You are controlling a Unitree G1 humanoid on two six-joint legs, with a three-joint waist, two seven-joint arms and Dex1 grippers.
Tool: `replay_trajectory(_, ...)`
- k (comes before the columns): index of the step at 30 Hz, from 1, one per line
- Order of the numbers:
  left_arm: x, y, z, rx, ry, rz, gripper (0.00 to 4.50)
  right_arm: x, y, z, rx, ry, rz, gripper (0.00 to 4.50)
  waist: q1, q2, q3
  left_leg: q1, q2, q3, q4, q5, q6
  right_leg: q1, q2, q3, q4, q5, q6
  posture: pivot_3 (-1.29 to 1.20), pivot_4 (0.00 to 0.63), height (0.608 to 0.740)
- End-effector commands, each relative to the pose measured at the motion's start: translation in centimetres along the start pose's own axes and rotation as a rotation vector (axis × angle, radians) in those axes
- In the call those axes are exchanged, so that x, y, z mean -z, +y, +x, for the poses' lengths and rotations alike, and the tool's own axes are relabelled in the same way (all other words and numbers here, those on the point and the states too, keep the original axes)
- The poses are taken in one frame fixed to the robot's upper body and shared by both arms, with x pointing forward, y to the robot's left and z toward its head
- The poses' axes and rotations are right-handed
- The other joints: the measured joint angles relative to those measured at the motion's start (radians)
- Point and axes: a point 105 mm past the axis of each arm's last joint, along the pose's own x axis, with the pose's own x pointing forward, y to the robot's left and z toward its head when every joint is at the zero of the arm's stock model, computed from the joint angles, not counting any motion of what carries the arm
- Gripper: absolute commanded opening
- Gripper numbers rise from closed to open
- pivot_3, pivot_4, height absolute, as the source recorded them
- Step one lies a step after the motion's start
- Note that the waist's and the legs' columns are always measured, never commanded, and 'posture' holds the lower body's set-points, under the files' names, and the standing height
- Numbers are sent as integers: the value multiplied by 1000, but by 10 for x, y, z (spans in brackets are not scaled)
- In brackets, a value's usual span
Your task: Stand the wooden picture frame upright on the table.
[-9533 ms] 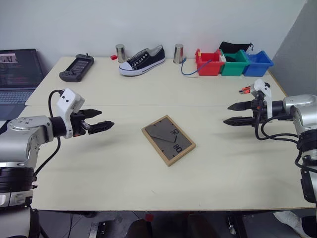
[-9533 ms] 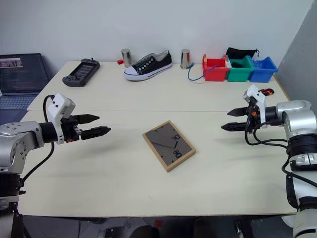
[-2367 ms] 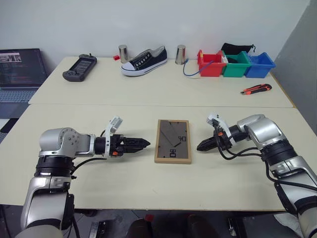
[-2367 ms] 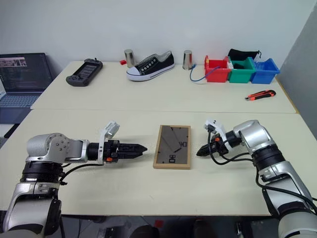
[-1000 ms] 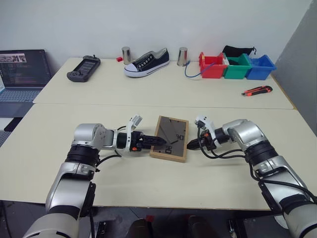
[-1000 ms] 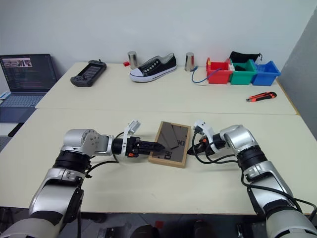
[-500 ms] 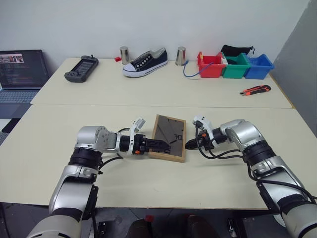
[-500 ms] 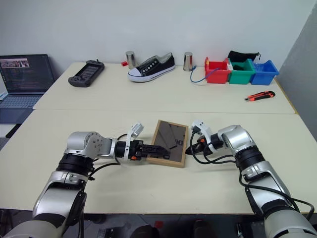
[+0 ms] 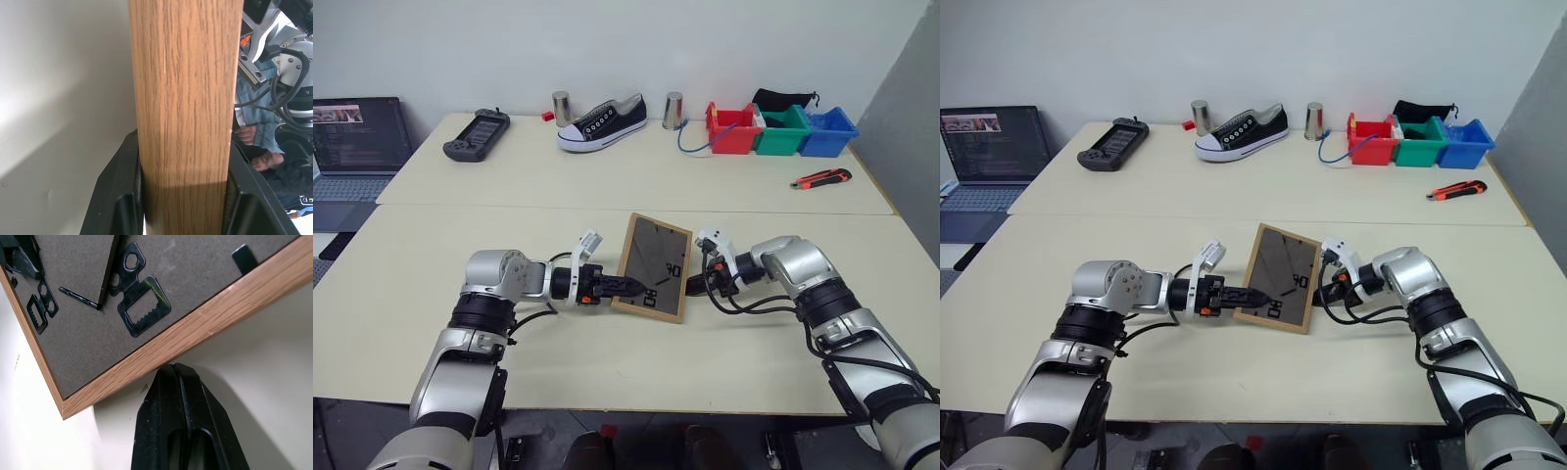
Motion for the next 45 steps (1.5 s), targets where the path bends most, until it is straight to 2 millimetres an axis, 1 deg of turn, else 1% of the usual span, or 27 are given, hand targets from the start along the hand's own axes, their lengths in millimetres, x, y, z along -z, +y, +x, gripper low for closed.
replay_trajectory(1,-13,-4,-7,-10,-71,17,1312,8,-5,-9,24,11,21,0,0,0,0,0,0,0,0,0,0,0,0,0,0,0,0,0,150,740)
replay_trajectory(5,-15,-13,-12,13,-98,30,1312,10,-9,-25,36,8,22,0,1,0,0,-1,0,-1,0,0,0,0,0,0,0,0,0,0,150,740)
replay_trajectory(7,-12,-27,-19,59,-113,56,1312,6,-7,-57,1,-10,3,268,1,0,1,-2,0,-1,0,0,0,0,0,-1,-1,0,0,0,150,740)
replay_trajectory(9,-9,-36,-24,75,-124,83,1312,-2,1,-80,-53,-31,-16,635,4,3,3,-5,-1,-2,0,0,0,-3,-1,-2,-1,0,0,0,150,740)
replay_trajectory(10,-9,-38,-25,88,-141,76,1312,-8,7,-88,-83,-53,-20,930,3,3,3,-7,-1,-3,1,0,0,-4,-2,-3,-2,0,0,0,150,740)
replay_trajectory(11,-9,-40,-26,98,-153,69,1312,-13,10,-93,-103,-68,-22,1095,3,3,3,-7,-1,-4,1,0,0,-4,-2,-3,-3,0,0,0,150,740)
replay_trajectory(14,-4,-43,-26,99,-172,82,1312,-46,37,-111,-257,-186,-4,1833,-6,3,3,-8,-1,-9,1,0,0,-4,0,-4,-3,0,0,0,150,740)
replay_trajectory(15,-2,-44,-25,98,-175,89,1312,-60,45,-114,-300,-222,-5,1952,-8,3,3,-8,-1,-11,0,0,0,-4,1,-3,-3,0,0,0,150,740)
replay_trajectory(16,-1,-44,-24,97,-178,89,1312,-70,51,-114,-325,-247,-4,2352,-5,3,3,-7,-1,-14,0,0,0,-4,2,-3,-2,0,0,0,150,740)
replay_trajectory(17,0,-44,-23,97,-180,90,1312,-79,56,-112,-345,-266,-1,2393,-6,4,3,-8,-1,-14,0,0,0,-4,2,-4,-2,0,0,0,150,740)
replay_trajectory(19,1,-45,-23,96,-184,91,1312,-89,62,-106,-364,-278,-8,2844,-6,4,3,-8,-2,-14,0,0,1,-4,2,-2,-2,0,0,0,150,740)
replay_trajectory(20,1,-45,-22,96,-185,92,1312,-90,63,-103,-366,-274,-15,3122,-4,4,3,-8,-2,-14,0,0,1,-4,2,-2,-2,0,0,0,150,740)
replay_trajectory(22,1,-46,-22,94,-188,96,1312,-91,64,-97,-359,-261,-29,3495,1,4,3,-8,-1,-15,0,0,1,-4,2,-3,-2,0,0,0,150,740)
replay_trajectory(23,1,-47,-22,97,-190,100,1312,-92,63,-94,-352,-261,-26,3829,3,4,3,-8,-2,-15,0,0,1,-4,2,-4,-3,0,0,0,150,740)
replay_trajectory(24,1,-48,-23,100,-191,103,1312,-93,62,-92,-349,-262,-24,3981,5,4,3,-9,-2,-15,0,-1,1,-4,1,-4,-3,0,0,0,150,740)
replay_trajectory(26,1,-49,-23,102,-190,112,1312,-94,59,-87,-327,-255,-28,4460,5,4,3,-11,-3,-17,1,-1,1,-5,-1,-7,-3,0,0,0,150,740)
replay_trajectory(28,2,-49,-23,98,-188,119,1312,-92,54,-80,-276,-239,-59,4491,5,4,3,-14,-3,-20,2,-1,1,-5,-1,-10,-3,0,0,0,150,740)
replay_trajectory(30,3,-51,-22,107,-183,128,1312,-92,43,-70,-214,-226,-60,4491,3,4,3,-14,-3,-22,2,-1,1,-5,-2,-12,-3,0,0,0,150,740)
replay_trajectory(34,5,-53,-19,116,-170,139,1312,-98,39,-61,-193,-240,-41,4491,1,4,3,-15,-3,-23,2,-1,1,-5,-1,-13,-3,0,0,0,150,740)
replay_trajectory(39,7,-56,-16,127,-156,145,1312,-112,44,-52,-223,-269,-31,4491,-1,4,3,-15,-3,-24,1,-1,1,-5,-1,-14,-3,0,0,0,150,740)
replay_trajectory(45,8,-56,-14,127,-149,148,1312,-119,56,-43,-270,-269,-47,4491,0,4,3,-15,-3,-25,1,-1,1,-5,-2,-15,-3,0,0,0,150,740)
